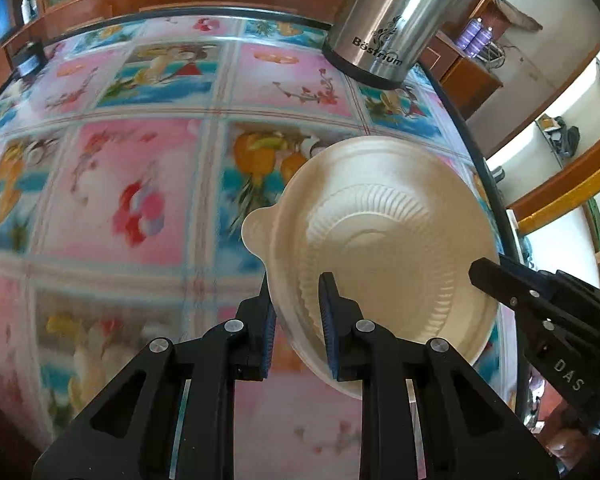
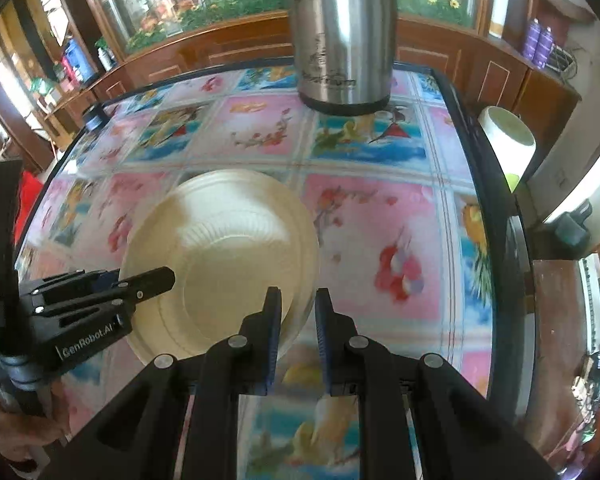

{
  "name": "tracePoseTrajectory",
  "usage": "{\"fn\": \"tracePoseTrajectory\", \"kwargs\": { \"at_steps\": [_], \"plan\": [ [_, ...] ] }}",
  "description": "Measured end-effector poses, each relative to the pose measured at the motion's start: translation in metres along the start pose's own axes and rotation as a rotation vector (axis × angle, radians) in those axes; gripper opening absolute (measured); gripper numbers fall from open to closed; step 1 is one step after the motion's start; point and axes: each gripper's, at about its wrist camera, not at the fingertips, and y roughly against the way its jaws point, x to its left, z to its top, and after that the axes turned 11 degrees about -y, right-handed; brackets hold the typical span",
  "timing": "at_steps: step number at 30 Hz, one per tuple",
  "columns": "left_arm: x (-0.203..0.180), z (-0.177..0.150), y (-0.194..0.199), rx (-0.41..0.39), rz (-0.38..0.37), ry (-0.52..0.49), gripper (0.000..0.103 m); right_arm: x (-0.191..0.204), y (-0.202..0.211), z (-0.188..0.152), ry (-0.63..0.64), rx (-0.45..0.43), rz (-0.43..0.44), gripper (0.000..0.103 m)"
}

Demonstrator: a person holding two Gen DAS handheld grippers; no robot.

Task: Organize plates and bowls
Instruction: 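Lift the cream bowl and carry it over the plate stack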

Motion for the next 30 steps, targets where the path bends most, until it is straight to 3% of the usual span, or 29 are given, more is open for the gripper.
{"fn": "tracePoseTrajectory", "kwargs": {
  "at_steps": [12, 20, 30],
  "plan": [
    [0.031, -0.098, 0.100, -0.125, 0.092, -0.053, 0.020, 0.062, 0.043, -0.082, 0.024, -0.047, 0.127, 0.019],
    [0.062, -0.147, 0.146, -0.182, 0.145, -0.068, 0.020, 0.112, 0.069, -0.123, 0.065, -0.096, 0.183, 0.020],
    [0.095, -0.179, 0.181, -0.248, 0.171, -0.041, 0.020, 0.161, 0.079, -0.148, 0.131, -0.101, 0.201, 0.021]
  ]
}}
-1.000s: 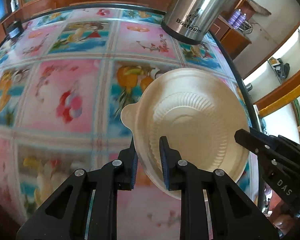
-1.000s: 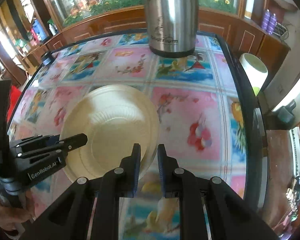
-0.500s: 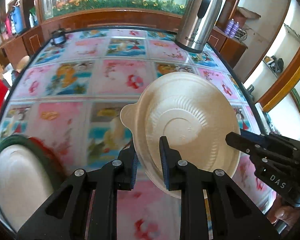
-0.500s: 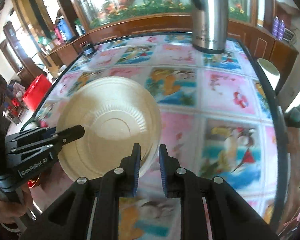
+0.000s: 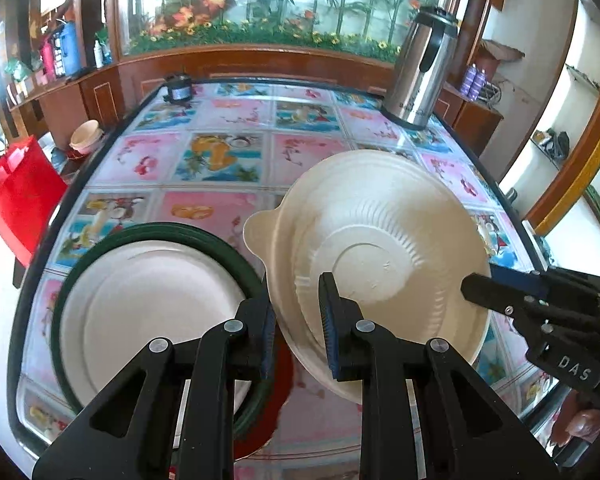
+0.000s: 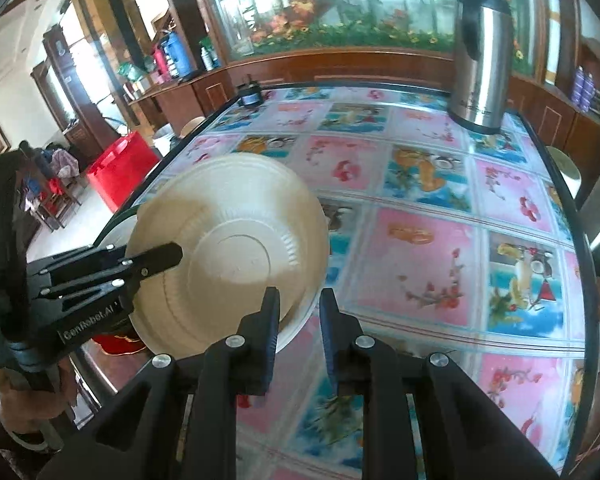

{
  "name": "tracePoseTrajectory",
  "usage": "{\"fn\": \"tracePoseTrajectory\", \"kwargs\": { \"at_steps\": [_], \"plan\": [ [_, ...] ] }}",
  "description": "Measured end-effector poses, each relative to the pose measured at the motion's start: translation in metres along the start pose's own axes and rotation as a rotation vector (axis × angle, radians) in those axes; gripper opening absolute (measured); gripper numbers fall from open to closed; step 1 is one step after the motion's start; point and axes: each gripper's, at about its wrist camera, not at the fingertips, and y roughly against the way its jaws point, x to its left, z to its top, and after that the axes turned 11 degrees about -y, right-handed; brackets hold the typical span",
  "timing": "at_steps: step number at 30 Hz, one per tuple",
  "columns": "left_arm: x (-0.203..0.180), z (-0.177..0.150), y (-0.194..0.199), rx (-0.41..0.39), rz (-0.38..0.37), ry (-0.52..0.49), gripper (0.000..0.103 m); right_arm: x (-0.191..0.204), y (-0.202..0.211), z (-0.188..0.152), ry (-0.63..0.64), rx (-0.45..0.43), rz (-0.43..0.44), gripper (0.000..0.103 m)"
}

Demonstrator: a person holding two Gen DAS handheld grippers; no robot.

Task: Organize plates and bowls
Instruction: 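Lift the cream bowl and carry it over the plate stack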

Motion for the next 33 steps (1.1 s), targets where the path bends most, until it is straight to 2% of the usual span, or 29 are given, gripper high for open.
{"fn": "tracePoseTrajectory", "kwargs": {
  "at_steps": [16, 33],
  "plan": [
    [0.013, -0.008, 0.020, -0.029, -0.045, 0.008, 0.020, 0.024, 0.016, -0.005, 0.026, -0.016, -0.028, 0.023],
    [0.065, -0.022, 0.061, -0.098, -0.003, 0.077, 0.020, 0.075, 0.013, 0.001, 0.113, -0.022, 0.030, 0.024]
  ]
}}
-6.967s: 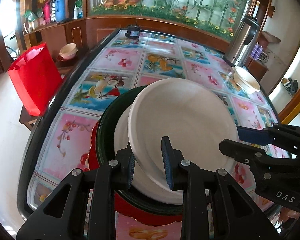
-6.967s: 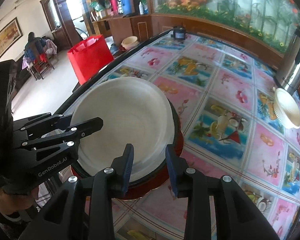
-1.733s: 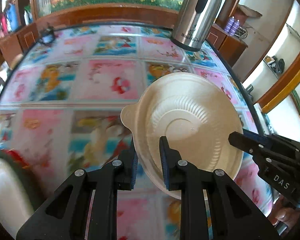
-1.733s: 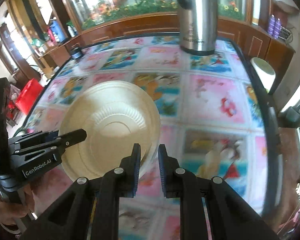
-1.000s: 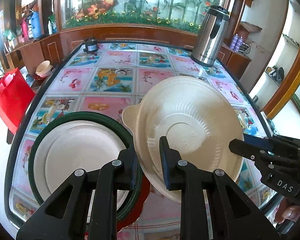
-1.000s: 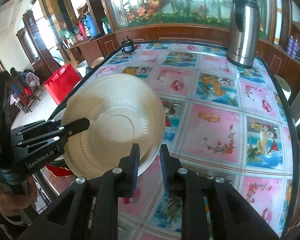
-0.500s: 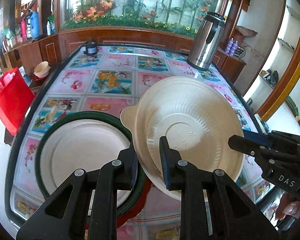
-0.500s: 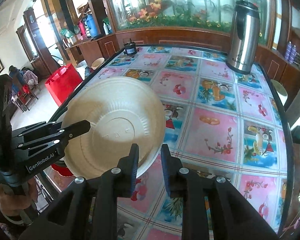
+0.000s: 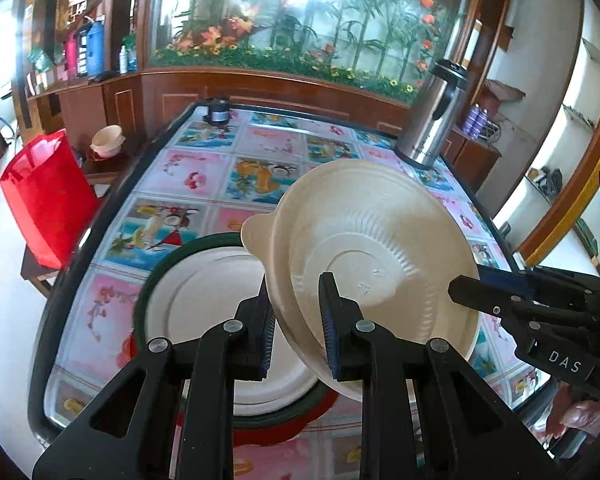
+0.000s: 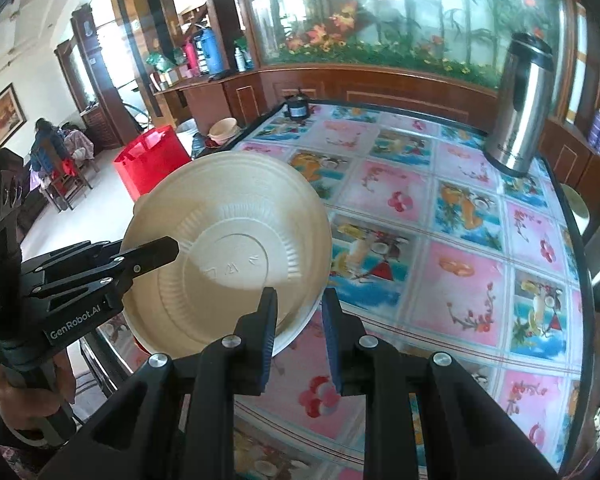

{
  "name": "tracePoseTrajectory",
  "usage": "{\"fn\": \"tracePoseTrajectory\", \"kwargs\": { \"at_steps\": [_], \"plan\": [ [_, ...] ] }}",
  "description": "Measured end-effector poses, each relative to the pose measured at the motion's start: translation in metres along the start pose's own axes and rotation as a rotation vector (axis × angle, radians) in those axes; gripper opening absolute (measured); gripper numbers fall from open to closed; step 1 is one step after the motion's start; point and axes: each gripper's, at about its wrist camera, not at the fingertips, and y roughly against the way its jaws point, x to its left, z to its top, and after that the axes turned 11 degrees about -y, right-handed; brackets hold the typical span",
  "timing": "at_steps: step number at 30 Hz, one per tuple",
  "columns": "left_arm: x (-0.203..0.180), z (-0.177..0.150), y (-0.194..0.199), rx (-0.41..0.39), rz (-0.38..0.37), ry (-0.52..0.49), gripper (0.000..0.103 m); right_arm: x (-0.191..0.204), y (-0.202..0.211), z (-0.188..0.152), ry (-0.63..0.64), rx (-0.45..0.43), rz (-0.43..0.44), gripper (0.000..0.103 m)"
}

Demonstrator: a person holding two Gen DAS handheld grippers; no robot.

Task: Organize plates and bowls
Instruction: 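Lift the cream bowl and carry it over the plate stack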

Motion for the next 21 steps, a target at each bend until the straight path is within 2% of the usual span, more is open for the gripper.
{"fn": "tracePoseTrajectory", "kwargs": {
  "at_steps": [14, 16, 21],
  "plan": [
    [0.048, -0.024, -0.002, 0.040, 0.060, 0.067, 0.020, 0.040, -0.037, 0.003, 0.056, 0.066, 0.051, 0.024],
    [0.053, -0.028, -0.005, 0.049, 0.065, 0.073, 0.020, 0.045, -0.045, 0.002, 0.062, 0.082, 0.057, 0.028],
    [0.065, -0.038, -0.017, 0.088, 0.074, 0.089, 0.020, 0.051, -0.061, -0.001, 0.069, 0.120, 0.066, 0.029]
  ]
}}
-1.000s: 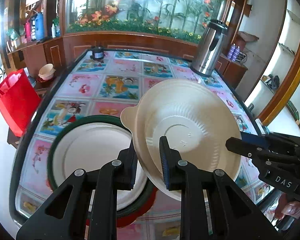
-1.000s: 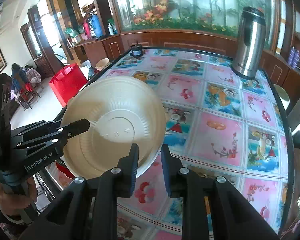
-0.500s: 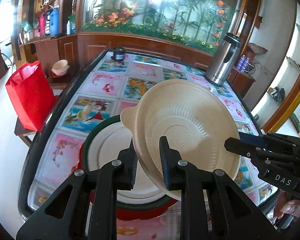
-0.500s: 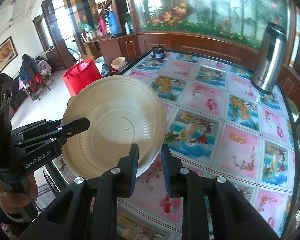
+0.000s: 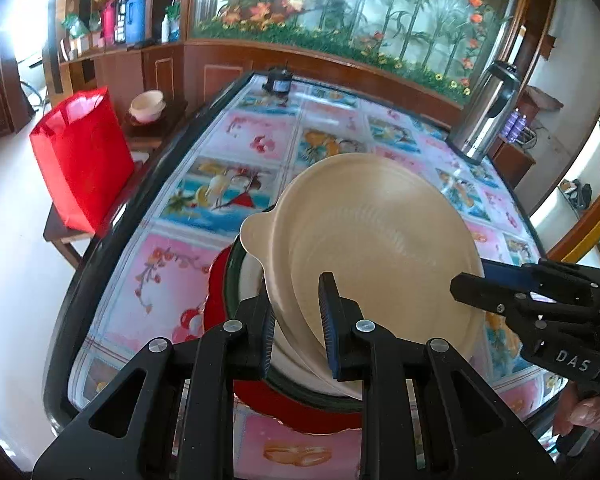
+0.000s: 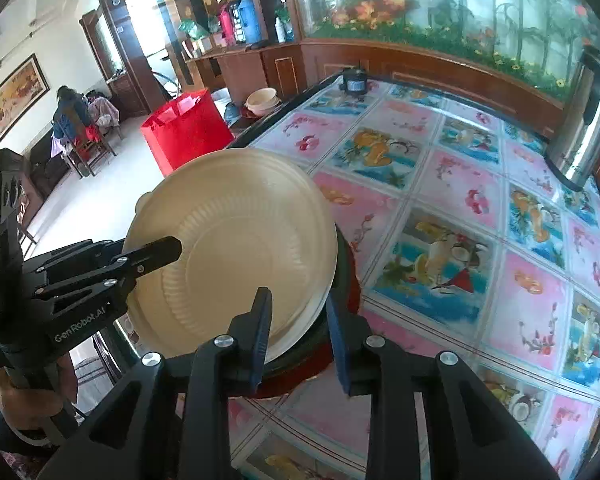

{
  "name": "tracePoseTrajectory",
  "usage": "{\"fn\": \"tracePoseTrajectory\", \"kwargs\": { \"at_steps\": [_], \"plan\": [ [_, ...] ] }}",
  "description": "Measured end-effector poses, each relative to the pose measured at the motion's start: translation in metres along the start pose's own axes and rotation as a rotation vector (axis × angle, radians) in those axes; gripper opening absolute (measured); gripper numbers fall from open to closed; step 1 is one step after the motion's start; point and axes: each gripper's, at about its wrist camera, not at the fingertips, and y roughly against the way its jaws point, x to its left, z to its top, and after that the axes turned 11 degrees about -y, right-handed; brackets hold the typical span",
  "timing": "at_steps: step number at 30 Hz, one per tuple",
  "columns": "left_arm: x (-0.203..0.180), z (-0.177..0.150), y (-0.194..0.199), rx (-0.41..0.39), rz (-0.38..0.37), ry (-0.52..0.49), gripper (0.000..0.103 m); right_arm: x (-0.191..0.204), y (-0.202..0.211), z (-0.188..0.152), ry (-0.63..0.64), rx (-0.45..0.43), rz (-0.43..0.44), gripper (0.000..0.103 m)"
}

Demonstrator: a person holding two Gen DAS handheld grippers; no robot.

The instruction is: Organize plates and bowls

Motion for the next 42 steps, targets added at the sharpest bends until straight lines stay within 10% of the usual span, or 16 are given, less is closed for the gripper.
{"fn": "tracePoseTrajectory", "kwargs": {
  "at_steps": [23, 29, 33, 42],
  "plan": [
    [0.002, -0.012, -0.022, -0.016, 0.076, -0.032, 0.022, -0.004, -0.017, -0.007, -0.058, 0.013, -0.004, 0.046],
    [0.006, -0.014, -0.003, -0.108, 0.126, -0.028, 0.054, -0.002, -0.008, -0.018, -0.077, -0.058, -0.007, 0.058],
    [0.004, -0.015, 0.010, -0.155, 0.204, -0.057, 0.057, 0.003, 0.006, -0.028, -0.089, -0.184, -0.046, 0.079],
    [-0.001, -0.026, 0.020, -0.233, 0.210, -0.075, 0.068, 0.010, 0.019, -0.049, -0.141, -0.333, -0.160, 0.083]
  ]
}}
